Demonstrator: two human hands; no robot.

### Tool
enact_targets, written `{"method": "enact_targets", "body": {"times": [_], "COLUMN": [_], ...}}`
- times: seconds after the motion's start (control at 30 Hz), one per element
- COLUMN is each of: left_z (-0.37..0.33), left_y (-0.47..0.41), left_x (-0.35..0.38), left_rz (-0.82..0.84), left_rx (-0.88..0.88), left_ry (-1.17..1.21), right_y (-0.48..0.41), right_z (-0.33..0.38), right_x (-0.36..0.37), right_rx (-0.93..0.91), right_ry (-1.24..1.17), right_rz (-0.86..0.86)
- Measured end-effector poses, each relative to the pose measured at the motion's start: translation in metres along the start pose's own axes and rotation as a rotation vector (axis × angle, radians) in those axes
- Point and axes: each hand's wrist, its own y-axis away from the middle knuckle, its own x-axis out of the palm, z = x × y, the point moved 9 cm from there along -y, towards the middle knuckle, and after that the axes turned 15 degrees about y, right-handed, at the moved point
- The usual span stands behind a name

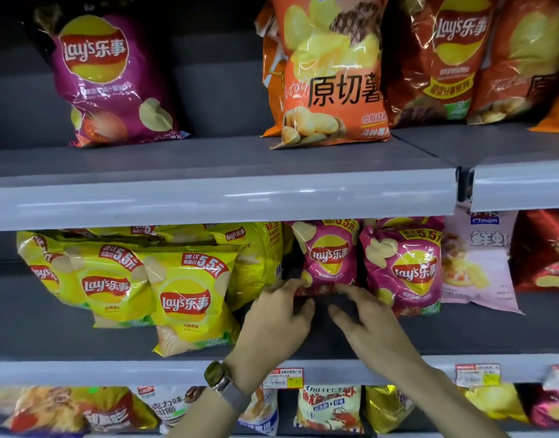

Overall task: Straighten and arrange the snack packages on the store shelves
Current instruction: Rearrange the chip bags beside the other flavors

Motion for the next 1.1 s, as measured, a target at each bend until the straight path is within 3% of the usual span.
{"method": "enact_targets", "body": {"times": [0.33, 0.57, 0.73, 0.93, 1.1], "left_z": [-0.012, -0.093, -0.186, -0.271, -0.305], "left_y": [0.054, 0.089, 0.101, 0.107, 0.086], "left_x": [-0.008, -0.032, -0.064, -0.095, -0.116], "left_rz": [-0.011, -0.06, -0.234, -0.466, -0.577], "left_rx": [-0.061, -0.139, -0.01, 0.124, 0.227], "left_ry": [-0.327, -0.464, -0.548, -0.464, -0.341], "right_y": [0.029, 0.058, 0.076, 0.082, 0.045], "right_z": [0.034, 0.069, 0.099, 0.112, 0.103], "right_x": [-0.024, -0.093, -0.173, -0.264, -0.305], "right_rx": [-0.2, -0.38, -0.51, -0.599, -0.594], "right_ry": [0.342, 0.42, 0.518, 0.411, 0.364], "right_rz": [0.027, 0.048, -0.174, -0.521, -0.475]}}
